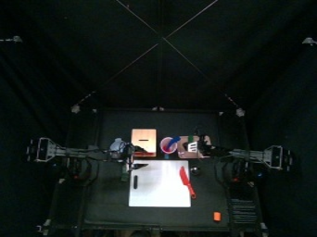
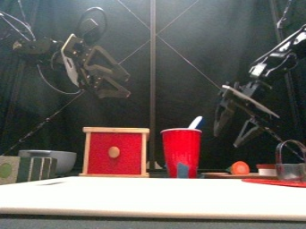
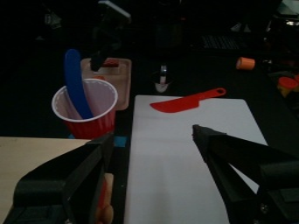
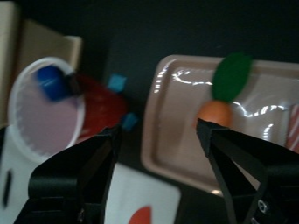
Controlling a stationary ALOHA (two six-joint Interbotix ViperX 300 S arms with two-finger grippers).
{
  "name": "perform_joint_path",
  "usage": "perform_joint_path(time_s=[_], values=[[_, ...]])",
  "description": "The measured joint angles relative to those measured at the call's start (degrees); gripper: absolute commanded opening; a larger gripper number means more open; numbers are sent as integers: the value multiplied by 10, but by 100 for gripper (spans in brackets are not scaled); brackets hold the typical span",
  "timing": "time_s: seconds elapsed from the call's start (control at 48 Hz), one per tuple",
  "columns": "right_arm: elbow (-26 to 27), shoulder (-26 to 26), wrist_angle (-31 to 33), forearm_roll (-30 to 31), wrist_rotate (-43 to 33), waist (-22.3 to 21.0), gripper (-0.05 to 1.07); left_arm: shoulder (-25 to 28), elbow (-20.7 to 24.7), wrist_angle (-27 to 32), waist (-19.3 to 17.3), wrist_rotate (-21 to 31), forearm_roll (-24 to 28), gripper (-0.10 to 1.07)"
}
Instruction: Grab carrot bottom
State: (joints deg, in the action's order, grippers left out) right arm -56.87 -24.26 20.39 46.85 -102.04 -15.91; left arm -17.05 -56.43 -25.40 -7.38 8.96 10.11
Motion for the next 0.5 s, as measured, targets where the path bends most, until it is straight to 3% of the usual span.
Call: perform_joint_path(time_s=[0.125, 0.229, 0.375, 0.5], values=[[-5, -70, 33, -55, 0, 83, 97, -1, 1, 0, 0, 0, 0, 103], [-5, -112, 112, -134, 1, 171, 97, -1, 2, 0, 0, 1, 0, 103], [14, -132, 251, -259, -1, 287, 97, 0, 7, 0, 0, 1, -3, 103], [54, -134, 333, -355, -10, 365, 97, 1, 14, 0, 0, 1, -5, 103]])
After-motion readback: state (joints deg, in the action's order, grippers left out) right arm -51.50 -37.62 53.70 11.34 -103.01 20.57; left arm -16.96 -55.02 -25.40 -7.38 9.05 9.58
